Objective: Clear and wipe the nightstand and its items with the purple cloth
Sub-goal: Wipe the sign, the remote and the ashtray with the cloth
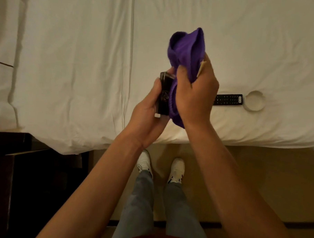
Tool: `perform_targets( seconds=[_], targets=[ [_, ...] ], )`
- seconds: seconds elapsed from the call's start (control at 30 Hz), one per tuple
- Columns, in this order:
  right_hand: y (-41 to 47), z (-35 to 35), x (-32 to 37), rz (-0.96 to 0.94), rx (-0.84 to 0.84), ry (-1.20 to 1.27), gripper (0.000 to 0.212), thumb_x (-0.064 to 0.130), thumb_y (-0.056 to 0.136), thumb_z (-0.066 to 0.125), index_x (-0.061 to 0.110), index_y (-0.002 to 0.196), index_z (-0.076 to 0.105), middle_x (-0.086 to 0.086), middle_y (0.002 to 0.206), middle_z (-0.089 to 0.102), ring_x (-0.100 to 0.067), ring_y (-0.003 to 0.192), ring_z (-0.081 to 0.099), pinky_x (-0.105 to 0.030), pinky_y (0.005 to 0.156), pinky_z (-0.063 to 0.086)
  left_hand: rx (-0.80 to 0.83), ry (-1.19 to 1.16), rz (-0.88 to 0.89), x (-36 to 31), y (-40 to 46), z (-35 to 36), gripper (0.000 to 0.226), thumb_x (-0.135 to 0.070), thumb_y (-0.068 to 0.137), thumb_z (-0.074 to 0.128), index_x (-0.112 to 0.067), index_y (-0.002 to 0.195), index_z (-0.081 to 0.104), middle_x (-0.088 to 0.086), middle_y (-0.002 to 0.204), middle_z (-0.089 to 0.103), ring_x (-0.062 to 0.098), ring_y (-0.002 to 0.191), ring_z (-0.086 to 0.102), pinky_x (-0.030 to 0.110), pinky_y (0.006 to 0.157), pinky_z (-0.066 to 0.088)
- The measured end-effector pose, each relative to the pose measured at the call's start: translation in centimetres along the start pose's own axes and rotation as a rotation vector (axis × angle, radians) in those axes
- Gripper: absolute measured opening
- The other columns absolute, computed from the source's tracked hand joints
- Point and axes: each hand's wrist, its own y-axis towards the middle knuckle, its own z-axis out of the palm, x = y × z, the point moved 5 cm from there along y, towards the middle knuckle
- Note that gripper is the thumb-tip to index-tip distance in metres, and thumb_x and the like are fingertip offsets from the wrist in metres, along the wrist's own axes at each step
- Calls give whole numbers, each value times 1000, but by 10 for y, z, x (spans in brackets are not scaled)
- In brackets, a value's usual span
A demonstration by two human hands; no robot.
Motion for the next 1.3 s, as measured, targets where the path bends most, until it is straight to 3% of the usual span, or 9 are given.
perform_targets(
  seconds=[0.17,0.3,0.4,0.53,0.73,0.93,1.07,1.17,1.3],
  targets=[
    [13,-28,3,23,-81,129,8,13,95,67,13,90,61,15,73,59,4,65,57,-15,65,46,-74,100,72,-3,-7,-10,54,-57,105,33,-26,146,53,5,120,68,17,96,66,31,70,54],
    [-7,-12,17,-82,66,66,20,13,95,68,-1,110,66,4,94,69,2,85,65,-16,78,52,-254,424,108,-20,7,-14,43,-54,103,43,-32,131,66,-2,111,76,14,93,74,33,76,57],
    [-27,-1,12,-153,170,25,44,10,96,66,-2,136,56,-14,130,67,-24,121,65,-42,99,56,-255,460,115,-31,14,-20,30,-29,104,54,-14,127,65,-1,94,76,9,74,71,25,62,55],
    [-41,0,-3,-142,206,-33,47,23,97,62,2,137,57,-11,127,69,-20,114,68,-37,95,58,-298,445,107,-39,18,-32,13,-17,99,60,-7,103,67,0,80,73,13,72,71,28,67,57],
    [-91,-18,-23,46,279,66,18,37,92,61,23,103,64,27,80,62,4,69,63,-7,62,46,-388,120,211,-62,31,-29,31,-20,98,66,-3,123,60,8,100,69,18,81,70,34,76,59],
    [-41,-51,-15,76,-20,140,14,32,89,66,32,77,58,17,65,60,2,61,58,-16,58,45,-129,-170,69,-52,28,-21,23,-22,103,53,-5,117,58,18,108,69,40,101,72,47,85,60],
    [-2,-27,-9,-3,72,97,36,25,94,65,-7,112,64,-6,100,69,-14,90,66,-25,80,54,-29,-139,32,-43,30,-11,67,-57,104,36,-14,155,34,19,142,58,37,125,61,51,100,53],
    [1,2,-3,-133,125,27,51,15,95,65,-6,140,50,-23,143,56,-41,130,57,-51,103,53,-81,-75,24,-37,31,-3,63,-52,108,31,-8,153,39,18,139,55,32,127,56,45,107,50],
    [-18,31,-2,-197,161,2,57,11,96,67,-4,146,44,-24,150,49,-44,143,43,-57,111,45,-181,-106,35,-34,32,0,49,-33,111,36,-5,151,43,18,138,48,29,126,48,38,112,41]
  ],
)
